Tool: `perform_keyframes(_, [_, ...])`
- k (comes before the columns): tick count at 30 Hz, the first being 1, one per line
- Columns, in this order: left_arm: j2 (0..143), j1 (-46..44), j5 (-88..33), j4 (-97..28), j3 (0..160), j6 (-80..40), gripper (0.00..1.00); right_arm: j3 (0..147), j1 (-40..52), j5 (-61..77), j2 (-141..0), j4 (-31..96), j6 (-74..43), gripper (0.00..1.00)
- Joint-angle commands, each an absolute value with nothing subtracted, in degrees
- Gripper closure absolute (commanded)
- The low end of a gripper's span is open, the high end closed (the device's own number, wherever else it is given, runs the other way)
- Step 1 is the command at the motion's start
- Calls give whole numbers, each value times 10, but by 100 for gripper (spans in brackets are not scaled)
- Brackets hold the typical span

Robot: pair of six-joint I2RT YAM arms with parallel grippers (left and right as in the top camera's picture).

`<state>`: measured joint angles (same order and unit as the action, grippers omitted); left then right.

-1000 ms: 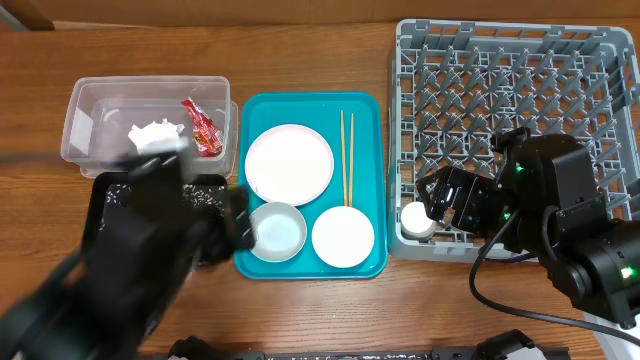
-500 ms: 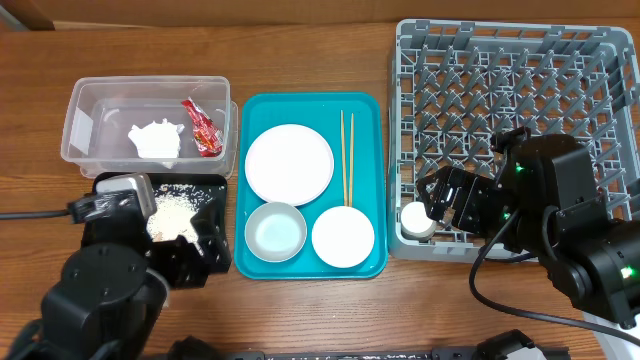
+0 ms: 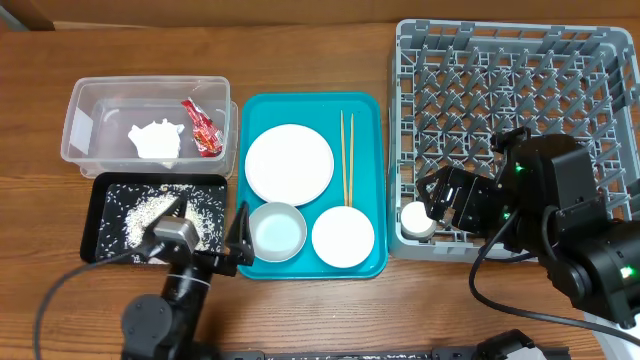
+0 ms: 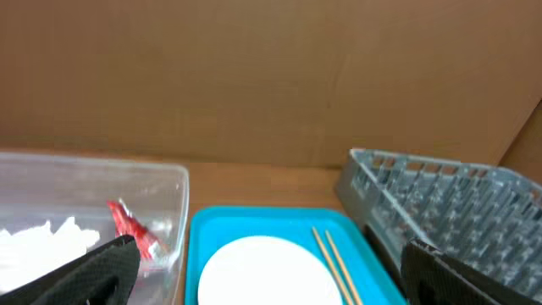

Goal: Sort waste into correct bins and load items into the dishwasher

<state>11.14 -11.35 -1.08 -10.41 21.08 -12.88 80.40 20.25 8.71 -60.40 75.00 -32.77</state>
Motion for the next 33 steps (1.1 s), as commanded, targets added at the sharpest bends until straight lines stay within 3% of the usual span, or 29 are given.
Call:
perform_keyframes(1, [40, -95, -41, -65, 113, -111, 0, 807, 203, 84, -602, 747, -326, 0])
perform_keyframes(10, [2, -90, -45, -2, 2, -140, 0, 807, 203, 84, -602, 747, -326, 0])
perform_keyframes(33, [3, -90, -43, -41, 3, -141, 0, 807, 202, 84, -603, 725, -326, 0])
